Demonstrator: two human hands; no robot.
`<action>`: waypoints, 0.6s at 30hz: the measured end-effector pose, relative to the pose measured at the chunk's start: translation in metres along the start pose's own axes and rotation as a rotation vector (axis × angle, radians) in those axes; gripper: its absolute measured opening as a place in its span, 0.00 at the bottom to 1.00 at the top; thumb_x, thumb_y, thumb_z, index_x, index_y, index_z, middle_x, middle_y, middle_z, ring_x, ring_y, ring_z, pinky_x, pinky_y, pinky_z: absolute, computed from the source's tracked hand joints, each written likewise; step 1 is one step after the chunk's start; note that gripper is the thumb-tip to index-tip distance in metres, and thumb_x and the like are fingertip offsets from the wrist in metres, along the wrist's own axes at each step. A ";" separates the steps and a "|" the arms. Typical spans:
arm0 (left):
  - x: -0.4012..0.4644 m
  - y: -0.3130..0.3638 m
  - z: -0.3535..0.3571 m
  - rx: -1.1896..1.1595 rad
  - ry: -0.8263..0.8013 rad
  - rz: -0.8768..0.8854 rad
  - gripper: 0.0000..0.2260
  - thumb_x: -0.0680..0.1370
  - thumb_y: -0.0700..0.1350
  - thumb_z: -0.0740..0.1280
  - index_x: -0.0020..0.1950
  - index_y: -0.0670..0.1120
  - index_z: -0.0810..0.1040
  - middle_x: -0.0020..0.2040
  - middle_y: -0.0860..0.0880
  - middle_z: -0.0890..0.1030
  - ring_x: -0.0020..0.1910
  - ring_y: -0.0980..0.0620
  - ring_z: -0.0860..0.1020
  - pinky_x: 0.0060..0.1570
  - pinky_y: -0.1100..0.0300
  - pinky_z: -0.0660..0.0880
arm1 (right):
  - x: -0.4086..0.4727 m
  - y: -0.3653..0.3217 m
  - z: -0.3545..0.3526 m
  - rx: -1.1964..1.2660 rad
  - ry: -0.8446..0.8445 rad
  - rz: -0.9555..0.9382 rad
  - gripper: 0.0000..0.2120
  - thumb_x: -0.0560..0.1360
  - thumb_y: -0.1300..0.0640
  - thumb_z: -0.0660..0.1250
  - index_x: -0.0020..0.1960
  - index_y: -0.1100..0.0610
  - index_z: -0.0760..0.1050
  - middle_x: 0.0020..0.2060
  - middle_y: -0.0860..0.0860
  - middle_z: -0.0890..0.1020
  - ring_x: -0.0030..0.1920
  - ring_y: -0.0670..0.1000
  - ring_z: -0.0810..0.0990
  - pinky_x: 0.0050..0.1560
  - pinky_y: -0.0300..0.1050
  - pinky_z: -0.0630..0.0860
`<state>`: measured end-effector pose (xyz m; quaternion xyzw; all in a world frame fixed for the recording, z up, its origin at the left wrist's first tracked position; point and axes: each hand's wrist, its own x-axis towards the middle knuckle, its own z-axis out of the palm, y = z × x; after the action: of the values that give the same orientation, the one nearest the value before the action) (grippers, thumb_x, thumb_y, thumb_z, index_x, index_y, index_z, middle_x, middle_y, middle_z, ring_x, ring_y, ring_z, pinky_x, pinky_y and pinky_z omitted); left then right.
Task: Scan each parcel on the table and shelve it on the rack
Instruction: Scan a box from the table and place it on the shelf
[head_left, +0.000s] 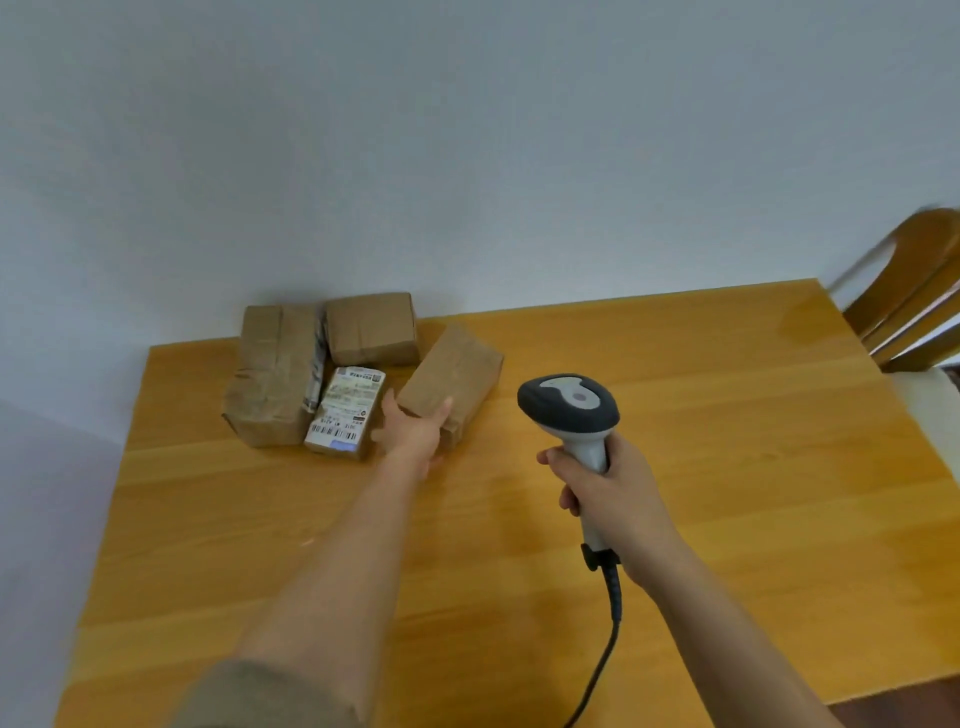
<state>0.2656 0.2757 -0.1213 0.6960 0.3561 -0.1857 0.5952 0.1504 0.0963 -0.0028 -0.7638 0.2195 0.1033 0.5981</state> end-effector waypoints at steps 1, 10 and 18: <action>0.003 -0.002 0.003 -0.001 -0.006 0.040 0.40 0.72 0.50 0.77 0.77 0.55 0.57 0.72 0.45 0.63 0.66 0.40 0.70 0.47 0.47 0.80 | 0.005 0.002 0.000 -0.004 -0.003 0.004 0.05 0.77 0.57 0.69 0.52 0.55 0.75 0.47 0.60 0.83 0.29 0.46 0.76 0.37 0.47 0.75; -0.034 -0.063 -0.006 0.459 0.066 0.439 0.16 0.77 0.30 0.66 0.61 0.45 0.70 0.64 0.47 0.67 0.56 0.54 0.74 0.56 0.61 0.75 | 0.024 0.008 -0.009 0.013 -0.027 0.044 0.05 0.77 0.58 0.69 0.52 0.55 0.75 0.47 0.62 0.83 0.29 0.46 0.76 0.34 0.44 0.75; -0.043 -0.040 0.014 0.307 0.065 0.401 0.23 0.80 0.48 0.66 0.73 0.47 0.64 0.70 0.49 0.63 0.56 0.51 0.73 0.60 0.51 0.74 | 0.041 0.016 -0.019 0.088 0.031 0.095 0.05 0.78 0.58 0.68 0.53 0.54 0.74 0.35 0.55 0.78 0.29 0.46 0.75 0.32 0.42 0.73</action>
<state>0.2103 0.2516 -0.1232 0.8405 0.1975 -0.0932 0.4958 0.1775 0.0660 -0.0285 -0.7269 0.2693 0.1100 0.6221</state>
